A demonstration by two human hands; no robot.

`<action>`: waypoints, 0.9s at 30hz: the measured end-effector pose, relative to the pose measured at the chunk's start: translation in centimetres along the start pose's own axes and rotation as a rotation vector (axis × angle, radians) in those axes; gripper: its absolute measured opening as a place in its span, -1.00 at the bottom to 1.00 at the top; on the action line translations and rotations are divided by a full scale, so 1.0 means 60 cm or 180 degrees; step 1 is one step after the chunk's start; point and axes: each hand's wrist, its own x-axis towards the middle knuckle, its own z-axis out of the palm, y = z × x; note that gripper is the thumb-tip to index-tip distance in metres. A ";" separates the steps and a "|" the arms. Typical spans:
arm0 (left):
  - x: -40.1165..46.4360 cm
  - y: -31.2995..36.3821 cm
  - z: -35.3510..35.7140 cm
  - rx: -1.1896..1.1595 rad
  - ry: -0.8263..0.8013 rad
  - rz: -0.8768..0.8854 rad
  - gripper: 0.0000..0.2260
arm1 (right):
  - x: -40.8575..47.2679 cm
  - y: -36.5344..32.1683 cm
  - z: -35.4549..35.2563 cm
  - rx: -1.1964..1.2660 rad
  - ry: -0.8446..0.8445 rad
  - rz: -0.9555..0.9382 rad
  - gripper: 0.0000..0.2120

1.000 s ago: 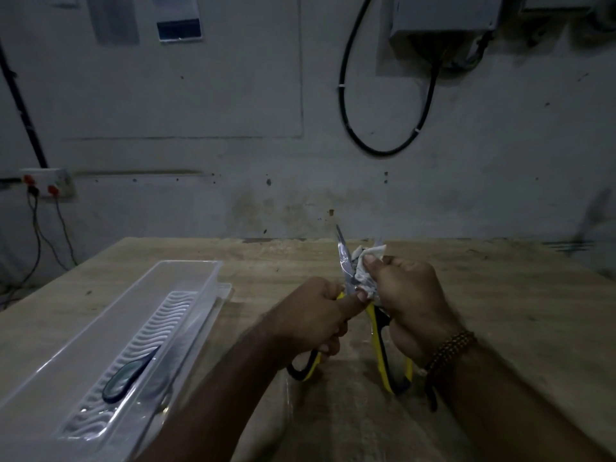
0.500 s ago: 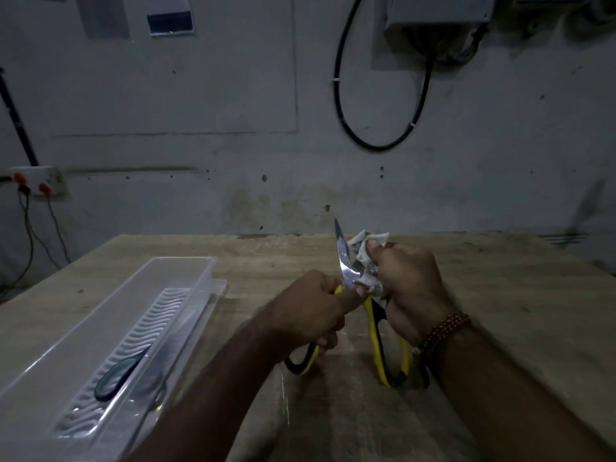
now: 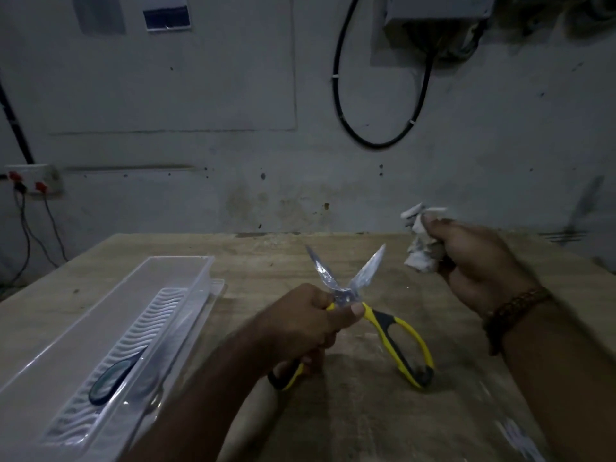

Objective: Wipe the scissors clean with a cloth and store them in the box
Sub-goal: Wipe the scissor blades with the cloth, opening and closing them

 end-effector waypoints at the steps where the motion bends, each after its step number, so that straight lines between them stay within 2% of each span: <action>1: -0.002 -0.001 -0.004 -0.0043 0.0026 -0.0015 -0.46 | -0.012 0.001 0.011 -0.0159 -0.0175 0.0056 -0.69; 4: -0.005 -0.003 -0.011 -0.0275 0.0085 0.0001 -0.46 | -0.046 0.012 0.036 -0.0309 -0.0570 0.0369 -0.70; 8: -0.005 -0.001 -0.011 -0.0510 0.0036 0.0053 -0.46 | -0.067 0.016 0.050 -0.0065 -0.1017 0.0715 -0.76; 11: -0.003 -0.004 -0.011 -0.0516 0.0104 0.0064 -0.48 | -0.069 0.017 0.047 -0.0266 -0.1219 0.0791 -0.64; 14: 0.000 -0.007 -0.013 -0.0500 0.0143 0.0052 -0.54 | -0.069 0.012 0.043 -0.0378 -0.1210 0.0691 -0.55; 18: 0.003 -0.006 -0.015 -0.0612 0.0135 -0.0027 -0.70 | -0.075 0.004 0.049 -0.0216 -0.1107 0.0551 -0.61; 23: 0.006 -0.008 -0.011 -0.0549 0.0128 -0.0048 -0.65 | -0.090 0.031 0.089 -0.0288 -0.0772 0.0454 -0.79; 27: 0.007 -0.007 -0.006 -0.0413 0.0141 -0.0015 -0.68 | -0.093 0.036 0.098 -0.0858 -0.0782 0.0572 -0.76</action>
